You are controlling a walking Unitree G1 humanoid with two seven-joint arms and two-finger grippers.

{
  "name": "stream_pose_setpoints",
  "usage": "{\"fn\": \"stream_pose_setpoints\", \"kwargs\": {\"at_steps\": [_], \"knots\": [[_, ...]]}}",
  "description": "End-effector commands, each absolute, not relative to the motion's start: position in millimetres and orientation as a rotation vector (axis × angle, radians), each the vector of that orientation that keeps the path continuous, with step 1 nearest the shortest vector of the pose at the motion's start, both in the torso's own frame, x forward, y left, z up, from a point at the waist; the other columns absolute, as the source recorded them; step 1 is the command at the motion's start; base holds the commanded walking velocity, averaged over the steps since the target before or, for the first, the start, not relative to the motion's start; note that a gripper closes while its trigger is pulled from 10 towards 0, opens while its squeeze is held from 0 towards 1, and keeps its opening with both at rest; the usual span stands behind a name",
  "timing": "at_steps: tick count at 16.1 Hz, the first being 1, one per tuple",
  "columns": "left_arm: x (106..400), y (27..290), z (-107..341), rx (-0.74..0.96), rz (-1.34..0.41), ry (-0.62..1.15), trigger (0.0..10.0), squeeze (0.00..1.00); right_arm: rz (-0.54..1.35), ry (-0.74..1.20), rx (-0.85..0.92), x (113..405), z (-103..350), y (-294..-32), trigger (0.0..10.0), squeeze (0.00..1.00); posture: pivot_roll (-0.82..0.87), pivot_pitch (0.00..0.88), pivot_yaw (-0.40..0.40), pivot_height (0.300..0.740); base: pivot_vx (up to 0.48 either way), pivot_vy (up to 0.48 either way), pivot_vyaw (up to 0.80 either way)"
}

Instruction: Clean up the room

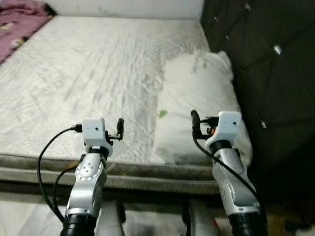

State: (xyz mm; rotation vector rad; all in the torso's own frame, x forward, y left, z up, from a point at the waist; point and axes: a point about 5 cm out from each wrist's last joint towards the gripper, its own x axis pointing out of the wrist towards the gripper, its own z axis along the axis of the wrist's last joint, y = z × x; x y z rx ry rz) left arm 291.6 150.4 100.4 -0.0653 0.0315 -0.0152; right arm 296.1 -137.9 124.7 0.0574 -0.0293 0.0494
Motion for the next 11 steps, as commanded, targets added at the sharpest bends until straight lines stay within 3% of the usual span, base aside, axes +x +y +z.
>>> {"fn": "stream_pose_setpoints", "kwargs": {"at_steps": [1,5,11], "knots": [[292.3,151.6,100.9,-0.045,0.019,0.039,10.0,0.0,0.038,-0.04,0.061,298.0,127.9,-139.7,10.0,0.0,0.0,0.0,0.011,0.693,0.0,0.0,0.0],[293.9,156.8,100.8,-0.025,0.048,0.03,10.0,0.0,0.025,-0.035,0.058,297.5,126.6,-141.3,10.0,0.0,0.0,0.0,0.011,0.738,0.0,0.0,0.0],[294.1,156.8,98.7,-0.052,0.057,0.05,10.0,0.0,0.003,-0.019,0.047,296.9,123.3,-145.3,10.0,0.0,0.0,0.0,0.011,0.74,0.0,0.0,0.0]]}}
